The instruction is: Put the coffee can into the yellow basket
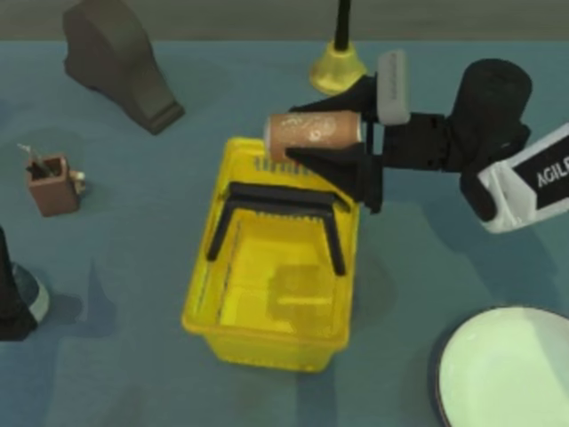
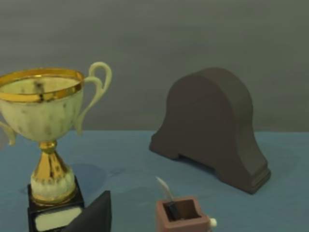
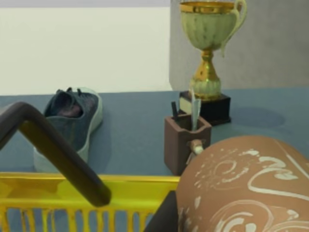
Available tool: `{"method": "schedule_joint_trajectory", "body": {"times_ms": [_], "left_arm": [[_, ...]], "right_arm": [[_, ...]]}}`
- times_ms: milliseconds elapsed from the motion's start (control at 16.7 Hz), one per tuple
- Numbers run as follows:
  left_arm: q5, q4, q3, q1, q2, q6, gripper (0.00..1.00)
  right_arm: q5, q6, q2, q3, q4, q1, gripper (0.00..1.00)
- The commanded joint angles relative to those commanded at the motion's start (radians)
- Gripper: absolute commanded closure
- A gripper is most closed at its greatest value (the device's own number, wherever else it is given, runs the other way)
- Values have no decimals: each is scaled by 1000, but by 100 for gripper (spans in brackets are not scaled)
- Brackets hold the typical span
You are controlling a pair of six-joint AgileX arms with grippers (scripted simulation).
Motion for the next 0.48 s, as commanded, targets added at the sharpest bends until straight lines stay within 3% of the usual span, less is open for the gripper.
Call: {"method": "schedule_joint_trajectory", "body": {"times_ms": [480], "left_arm": [[0,0,0,0,0,0,0]], "right_arm": [[0,0,0,0,0,0,2]]}}
